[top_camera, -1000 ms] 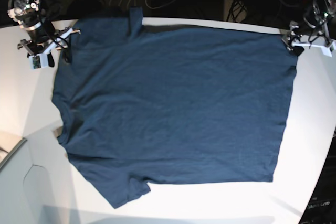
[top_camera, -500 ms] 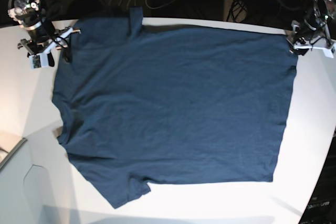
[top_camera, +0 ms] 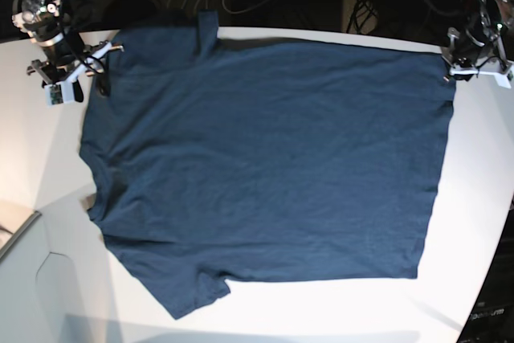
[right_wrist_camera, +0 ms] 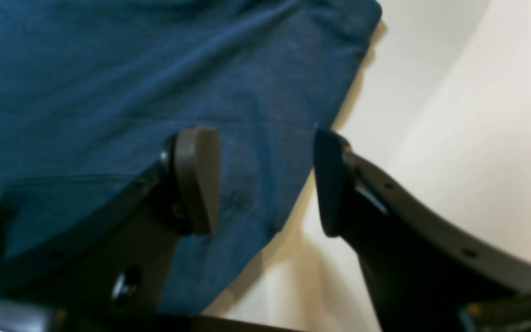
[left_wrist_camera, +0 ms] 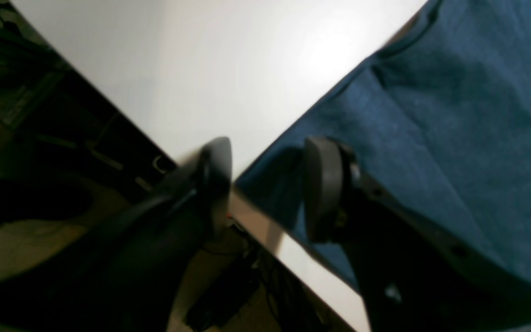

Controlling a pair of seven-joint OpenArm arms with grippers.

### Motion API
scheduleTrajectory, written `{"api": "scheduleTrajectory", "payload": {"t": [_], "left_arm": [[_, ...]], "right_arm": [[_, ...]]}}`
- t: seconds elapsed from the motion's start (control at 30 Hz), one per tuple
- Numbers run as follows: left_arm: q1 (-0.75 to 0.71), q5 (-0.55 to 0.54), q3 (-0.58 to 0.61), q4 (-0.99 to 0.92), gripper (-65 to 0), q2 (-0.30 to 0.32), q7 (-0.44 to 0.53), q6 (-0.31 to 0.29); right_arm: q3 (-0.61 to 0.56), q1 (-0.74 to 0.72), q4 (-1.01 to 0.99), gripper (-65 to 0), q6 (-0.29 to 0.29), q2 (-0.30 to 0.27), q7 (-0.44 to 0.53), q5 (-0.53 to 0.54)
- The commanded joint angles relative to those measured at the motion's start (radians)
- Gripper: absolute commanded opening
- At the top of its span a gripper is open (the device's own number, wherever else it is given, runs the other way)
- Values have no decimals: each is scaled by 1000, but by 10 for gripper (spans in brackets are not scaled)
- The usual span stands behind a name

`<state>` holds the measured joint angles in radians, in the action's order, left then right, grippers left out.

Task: Layout the t-shirt on the table in an organized manner, then fold the t-shirt properly
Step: 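Adjust grips on both shoulder corners, smoothing the collar edge flat, then pull the collar edge taut between both grippers and lift slightly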

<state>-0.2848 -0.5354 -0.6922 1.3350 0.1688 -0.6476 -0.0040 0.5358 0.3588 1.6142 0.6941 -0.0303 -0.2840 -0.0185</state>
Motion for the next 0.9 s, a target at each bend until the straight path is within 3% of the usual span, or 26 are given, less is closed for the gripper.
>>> {"api": "scheduleTrajectory", "payload": {"t": [0.0, 0.27, 0.53, 0.6, 0.73, 0.87], "left_arm": [[-8, -9, -1, 2, -403, 4, -34, -1], [-12, -2, 1, 2, -406, -12, -36, -1], [-27, -4, 88, 1, -412, -2, -36, -1], [-27, -4, 88, 1, -461, -8, -36, -1], [-27, -2, 85, 1, -650, -8, -36, -1], [-27, -2, 84, -1, -647, -7, -36, -1]], "right_arm": [[5, 13, 21, -325, 4, -9, 25, 18], [5, 52, 19, -323, 4, -7, 25, 18], [4, 72, 18, -323, 4, -7, 25, 18], [4, 72, 18, -323, 4, -7, 25, 18], [4, 72, 18, -323, 4, -7, 25, 18], [4, 73, 19, -323, 4, -6, 25, 18]]}}
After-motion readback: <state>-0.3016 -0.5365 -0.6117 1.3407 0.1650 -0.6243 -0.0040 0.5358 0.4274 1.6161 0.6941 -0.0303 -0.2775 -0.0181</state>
